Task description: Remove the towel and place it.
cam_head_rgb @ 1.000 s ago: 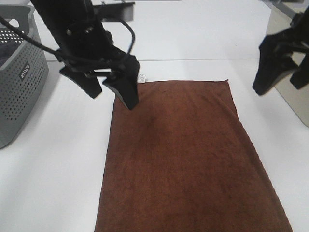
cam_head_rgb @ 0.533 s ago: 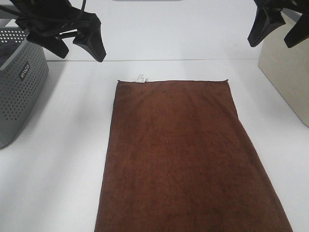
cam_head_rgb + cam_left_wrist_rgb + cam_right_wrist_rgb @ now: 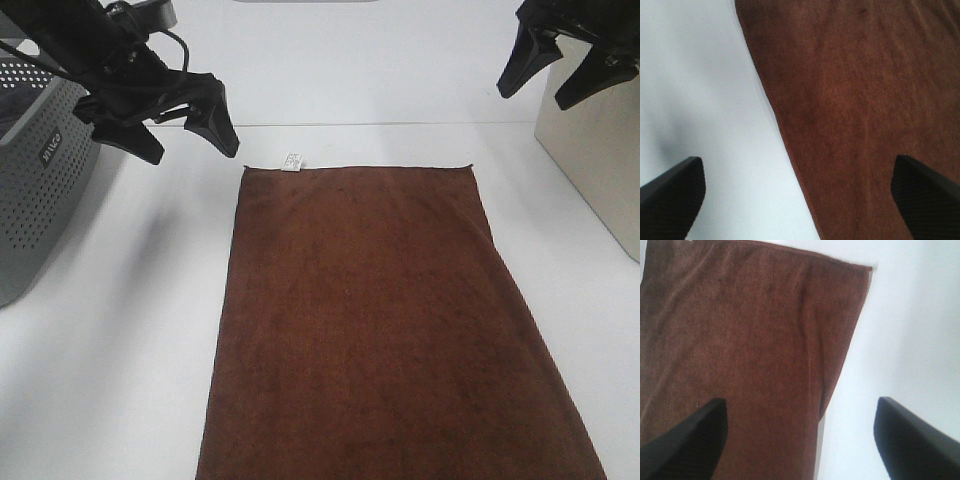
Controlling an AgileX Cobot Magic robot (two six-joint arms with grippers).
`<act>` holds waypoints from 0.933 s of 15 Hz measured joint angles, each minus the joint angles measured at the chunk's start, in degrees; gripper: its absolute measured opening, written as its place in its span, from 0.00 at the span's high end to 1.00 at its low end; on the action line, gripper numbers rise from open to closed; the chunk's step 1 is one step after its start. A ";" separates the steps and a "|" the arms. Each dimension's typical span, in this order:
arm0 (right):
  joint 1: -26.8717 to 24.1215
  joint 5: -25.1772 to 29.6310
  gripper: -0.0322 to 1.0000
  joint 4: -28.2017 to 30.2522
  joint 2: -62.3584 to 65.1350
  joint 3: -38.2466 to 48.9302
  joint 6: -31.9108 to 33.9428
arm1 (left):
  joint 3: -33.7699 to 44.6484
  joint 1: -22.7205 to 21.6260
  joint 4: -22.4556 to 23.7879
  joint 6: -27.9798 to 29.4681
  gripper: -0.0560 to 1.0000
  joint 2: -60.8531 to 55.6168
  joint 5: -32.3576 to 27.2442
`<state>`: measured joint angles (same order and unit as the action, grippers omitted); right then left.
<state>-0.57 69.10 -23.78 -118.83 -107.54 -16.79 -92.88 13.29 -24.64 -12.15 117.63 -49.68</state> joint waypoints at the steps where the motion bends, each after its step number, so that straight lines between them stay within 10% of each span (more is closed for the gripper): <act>1: 0.00 0.29 0.22 -1.03 -2.81 -2.58 0.63 | -1.15 0.00 -0.86 -0.17 0.07 2.01 0.52; 14: 0.00 0.63 0.22 -0.97 -27.22 -21.31 2.06 | -37.18 0.00 -3.55 -0.06 0.07 30.60 -7.91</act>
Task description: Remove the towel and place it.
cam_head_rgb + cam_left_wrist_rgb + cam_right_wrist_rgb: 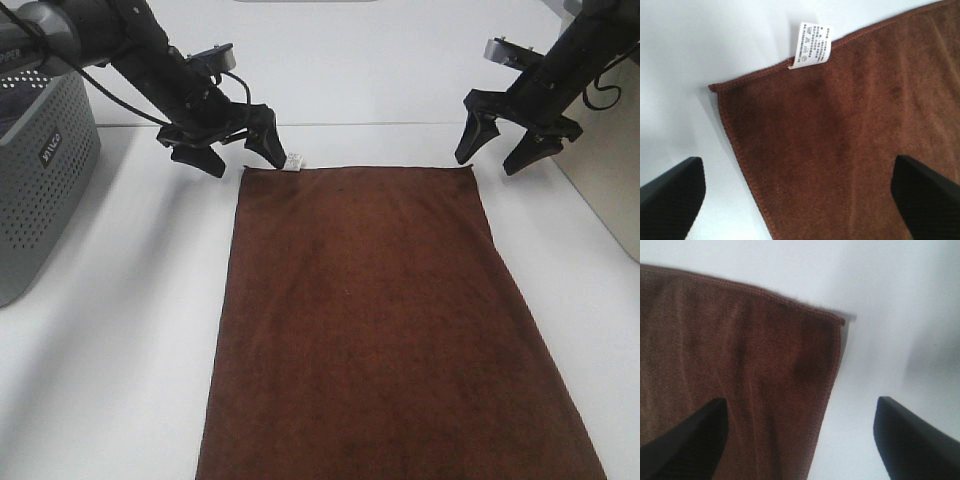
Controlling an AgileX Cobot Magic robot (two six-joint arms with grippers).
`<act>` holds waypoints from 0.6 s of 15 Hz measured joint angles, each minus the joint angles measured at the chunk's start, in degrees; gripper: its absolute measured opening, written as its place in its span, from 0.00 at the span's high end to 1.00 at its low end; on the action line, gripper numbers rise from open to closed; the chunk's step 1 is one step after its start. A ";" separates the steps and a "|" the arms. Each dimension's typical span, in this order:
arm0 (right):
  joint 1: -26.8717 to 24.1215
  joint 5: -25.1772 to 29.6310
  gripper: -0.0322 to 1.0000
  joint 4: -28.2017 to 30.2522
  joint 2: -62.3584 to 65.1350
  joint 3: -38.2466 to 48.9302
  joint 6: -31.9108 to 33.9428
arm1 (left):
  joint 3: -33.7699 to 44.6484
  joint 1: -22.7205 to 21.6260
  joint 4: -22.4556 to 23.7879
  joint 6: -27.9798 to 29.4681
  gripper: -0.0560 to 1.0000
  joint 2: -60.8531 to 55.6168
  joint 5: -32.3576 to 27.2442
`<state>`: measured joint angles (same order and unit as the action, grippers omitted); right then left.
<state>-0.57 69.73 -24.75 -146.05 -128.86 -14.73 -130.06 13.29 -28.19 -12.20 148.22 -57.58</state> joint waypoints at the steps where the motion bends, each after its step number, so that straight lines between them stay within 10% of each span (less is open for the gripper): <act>1: 0.00 0.00 0.22 0.00 -0.80 0.00 0.00 | -0.97 0.00 1.15 0.23 0.07 1.03 -0.46; 9: 0.00 -2.29 0.22 -0.11 -5.10 -3.55 -0.06 | -2.41 -0.17 2.86 1.20 0.07 3.44 0.17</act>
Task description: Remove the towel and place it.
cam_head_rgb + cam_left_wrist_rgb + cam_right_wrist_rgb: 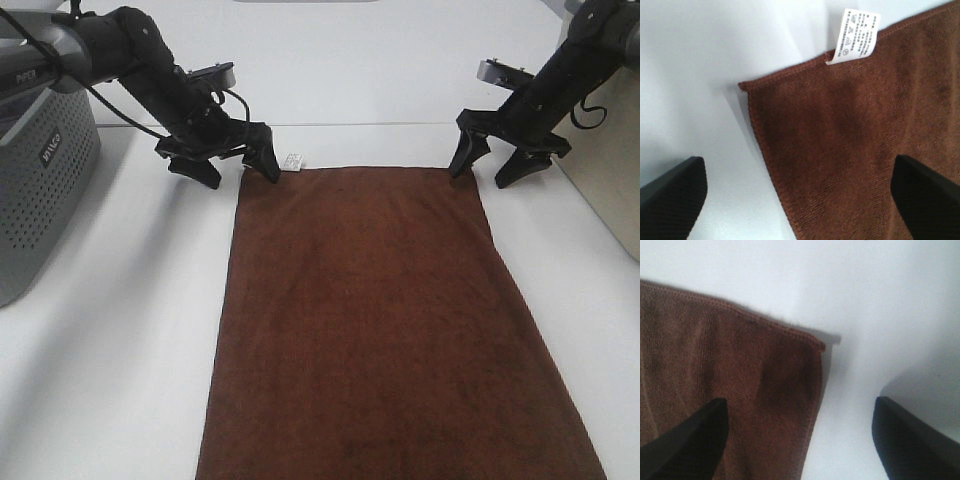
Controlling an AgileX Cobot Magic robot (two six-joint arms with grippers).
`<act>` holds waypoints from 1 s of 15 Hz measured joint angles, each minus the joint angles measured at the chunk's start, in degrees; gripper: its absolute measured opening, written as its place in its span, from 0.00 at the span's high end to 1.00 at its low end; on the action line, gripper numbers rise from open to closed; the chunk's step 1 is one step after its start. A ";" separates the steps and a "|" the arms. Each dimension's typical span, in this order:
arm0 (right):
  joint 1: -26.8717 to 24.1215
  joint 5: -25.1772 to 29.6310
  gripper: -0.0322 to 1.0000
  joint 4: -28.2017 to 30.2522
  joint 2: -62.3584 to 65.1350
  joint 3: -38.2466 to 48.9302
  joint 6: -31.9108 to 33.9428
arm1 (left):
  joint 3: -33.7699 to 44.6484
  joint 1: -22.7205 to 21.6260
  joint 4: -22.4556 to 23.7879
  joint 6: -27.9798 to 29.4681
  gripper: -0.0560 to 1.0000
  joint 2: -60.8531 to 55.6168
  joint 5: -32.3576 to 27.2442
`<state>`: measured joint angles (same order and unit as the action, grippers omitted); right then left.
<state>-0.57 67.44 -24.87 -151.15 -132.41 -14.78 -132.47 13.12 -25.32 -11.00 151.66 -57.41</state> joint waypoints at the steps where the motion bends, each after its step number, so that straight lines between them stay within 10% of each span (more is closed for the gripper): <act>1: 0.00 -1.15 0.23 -0.23 -0.11 -0.11 0.00 | 0.00 0.00 0.00 0.00 0.07 0.00 0.11; 15: 3.78 -3.78 0.38 -2.18 -1.78 -0.92 1.43 | -0.29 3.78 -5.16 0.29 0.21 1.66 4.18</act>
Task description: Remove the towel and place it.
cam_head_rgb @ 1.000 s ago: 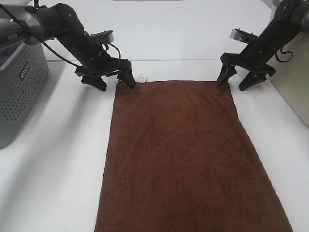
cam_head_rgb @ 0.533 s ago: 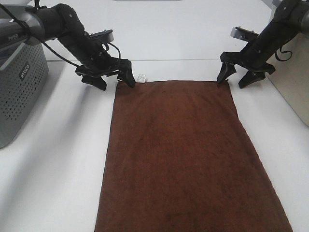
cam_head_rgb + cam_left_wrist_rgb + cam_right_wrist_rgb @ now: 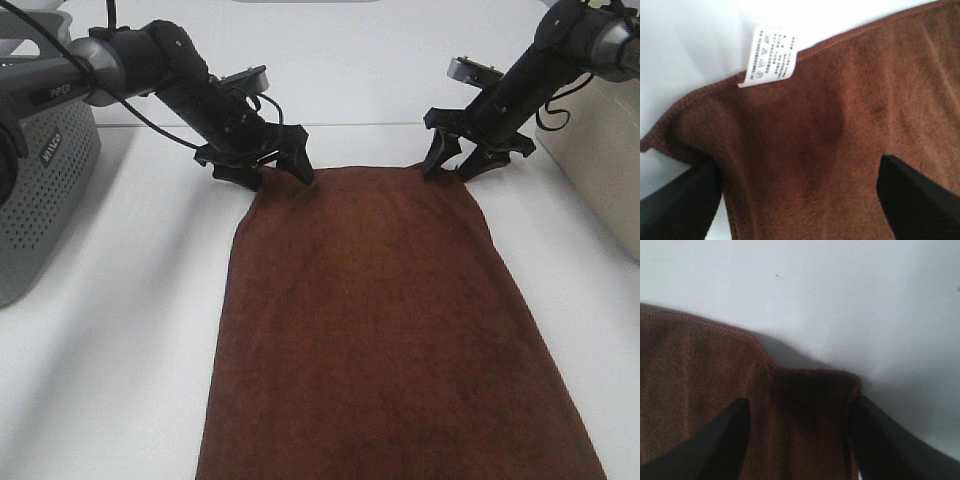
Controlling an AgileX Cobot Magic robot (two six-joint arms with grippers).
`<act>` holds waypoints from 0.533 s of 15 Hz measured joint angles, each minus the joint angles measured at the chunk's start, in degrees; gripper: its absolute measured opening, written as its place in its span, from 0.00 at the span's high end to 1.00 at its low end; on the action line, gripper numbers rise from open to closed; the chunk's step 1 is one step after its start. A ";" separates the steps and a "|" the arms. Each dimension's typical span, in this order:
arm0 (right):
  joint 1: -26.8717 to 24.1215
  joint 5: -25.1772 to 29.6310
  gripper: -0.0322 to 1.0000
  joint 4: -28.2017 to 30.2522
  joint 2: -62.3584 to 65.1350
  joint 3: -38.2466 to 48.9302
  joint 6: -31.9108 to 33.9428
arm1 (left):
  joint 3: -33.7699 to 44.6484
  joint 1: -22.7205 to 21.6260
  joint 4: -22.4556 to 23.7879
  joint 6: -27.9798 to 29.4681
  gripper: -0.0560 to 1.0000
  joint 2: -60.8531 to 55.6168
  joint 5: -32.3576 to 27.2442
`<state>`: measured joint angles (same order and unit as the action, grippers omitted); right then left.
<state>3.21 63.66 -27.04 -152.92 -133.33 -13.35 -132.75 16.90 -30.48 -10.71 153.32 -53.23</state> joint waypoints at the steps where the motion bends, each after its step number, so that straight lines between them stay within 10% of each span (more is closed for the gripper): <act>1: 0.11 -0.17 0.49 1.32 -0.06 0.00 0.06 | 0.00 0.00 -0.06 0.00 0.27 0.11 0.23; 6: 0.06 -1.66 0.93 4.24 -0.40 0.00 0.06 | 0.00 0.00 0.46 -0.29 0.75 0.92 0.69; 8: 0.06 -1.78 0.96 4.30 -0.40 0.00 0.06 | 0.11 0.00 0.74 -1.78 0.94 1.09 0.97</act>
<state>3.27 61.88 -22.75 -153.32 -133.33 -13.29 -132.64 16.90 -29.74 -12.49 154.41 -52.25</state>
